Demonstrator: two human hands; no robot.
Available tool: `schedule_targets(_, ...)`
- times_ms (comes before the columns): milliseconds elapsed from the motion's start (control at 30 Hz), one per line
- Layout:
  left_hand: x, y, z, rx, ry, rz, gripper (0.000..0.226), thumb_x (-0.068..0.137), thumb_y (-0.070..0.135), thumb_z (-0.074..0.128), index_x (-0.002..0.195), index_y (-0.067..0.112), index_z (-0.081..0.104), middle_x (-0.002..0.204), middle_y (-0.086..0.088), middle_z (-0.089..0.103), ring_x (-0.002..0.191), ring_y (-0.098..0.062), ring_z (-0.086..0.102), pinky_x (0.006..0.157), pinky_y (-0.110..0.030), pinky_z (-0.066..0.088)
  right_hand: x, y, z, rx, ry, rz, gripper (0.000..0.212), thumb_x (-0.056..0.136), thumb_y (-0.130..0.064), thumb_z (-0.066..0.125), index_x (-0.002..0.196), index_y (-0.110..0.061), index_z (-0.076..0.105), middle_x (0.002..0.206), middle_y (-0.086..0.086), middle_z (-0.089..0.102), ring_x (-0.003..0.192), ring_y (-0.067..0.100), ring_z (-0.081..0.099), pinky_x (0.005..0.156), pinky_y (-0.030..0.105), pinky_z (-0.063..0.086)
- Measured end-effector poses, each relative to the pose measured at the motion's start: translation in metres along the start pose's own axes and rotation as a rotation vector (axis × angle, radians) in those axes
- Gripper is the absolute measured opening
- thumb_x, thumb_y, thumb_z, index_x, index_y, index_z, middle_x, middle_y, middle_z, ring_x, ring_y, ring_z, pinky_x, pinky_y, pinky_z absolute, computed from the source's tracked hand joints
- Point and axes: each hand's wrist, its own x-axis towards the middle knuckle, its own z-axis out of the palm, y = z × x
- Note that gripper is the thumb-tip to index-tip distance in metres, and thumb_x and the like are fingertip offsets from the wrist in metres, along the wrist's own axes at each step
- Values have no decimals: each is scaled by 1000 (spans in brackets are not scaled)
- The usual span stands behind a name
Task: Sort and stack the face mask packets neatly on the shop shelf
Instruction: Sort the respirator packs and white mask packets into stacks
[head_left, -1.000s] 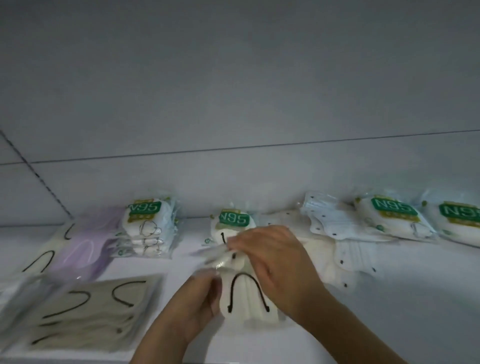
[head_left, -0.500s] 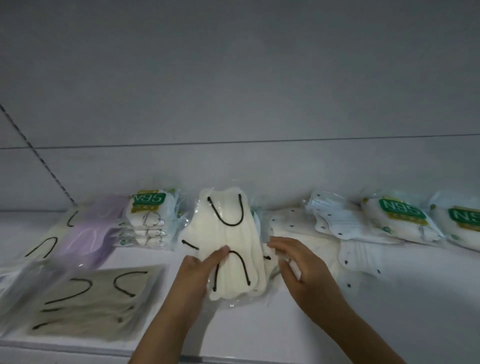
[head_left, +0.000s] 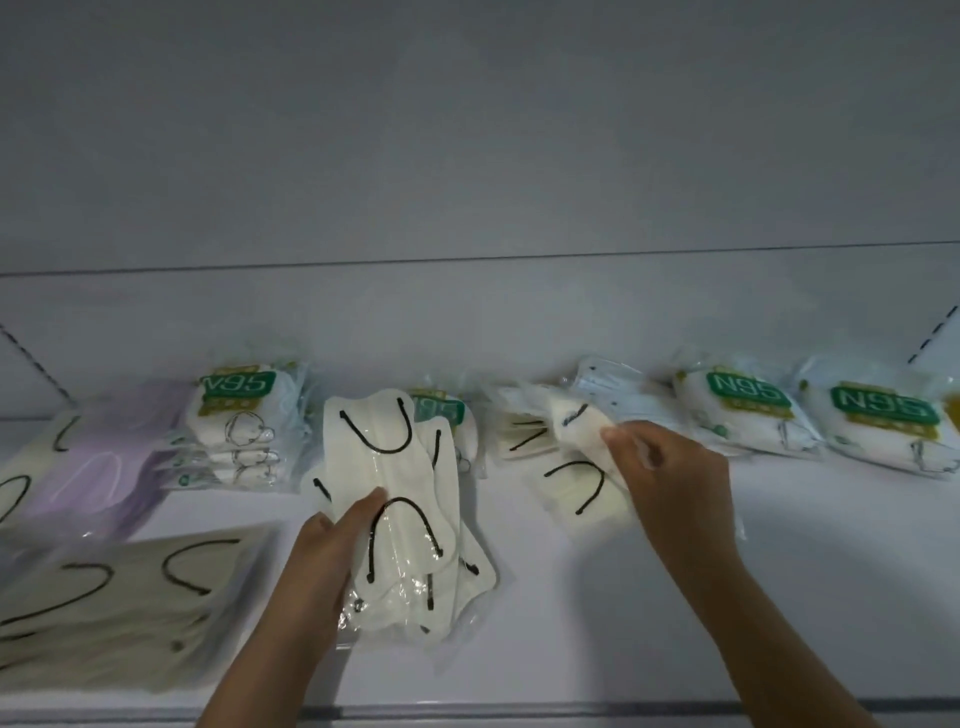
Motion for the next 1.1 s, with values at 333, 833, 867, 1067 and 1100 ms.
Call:
schedule_targets(333, -7, 11, 21, 106, 67, 210, 22, 95, 27, 66, 82, 10, 68, 71, 0, 75, 89, -26, 70, 87, -41, 52, 15, -28, 2, 494, -90, 284, 25, 88, -36, 71, 73, -16, 70, 68, -4, 70, 70, 20, 65, 71, 37, 51)
schedule_targets(833, 4, 1, 45, 36, -75, 92, 25, 103, 25, 50, 112, 12, 70, 99, -8, 78, 94, -27, 75, 94, -52, 55, -23, -50, 38, 664, -367, 282, 19, 94, -14, 65, 75, -10, 68, 66, 4, 60, 61, 16, 60, 60, 24, 57)
schedule_targets(867, 7, 3, 39, 34, -56, 88, 25, 103, 25, 50, 113, 12, 69, 100, -9, 78, 95, -28, 74, 95, -53, 54, -19, -54, 34, 680, -330, 259, 19, 94, -14, 65, 76, -12, 68, 67, 3, 62, 62, 15, 61, 60, 23, 56)
schedule_targets(1067, 13, 11, 7, -112, -39, 98, 27, 102, 29, 54, 119, 13, 66, 107, -13, 76, 99, -32, 73, 92, -50, 54, -30, -105, 19, 641, -219, -161, 13, 93, -27, 63, 84, -35, 68, 83, -22, 71, 78, -5, 66, 66, 8, 49)
schedule_targets(1100, 12, 12, 3, -166, -69, 73, 33, 99, 32, 58, 124, 12, 65, 113, -15, 74, 105, -35, 71, 99, -54, 50, -36, -111, 21, 589, -218, -279, 13, 95, -32, 60, 89, -40, 68, 89, -27, 70, 83, -6, 66, 68, 7, 49)
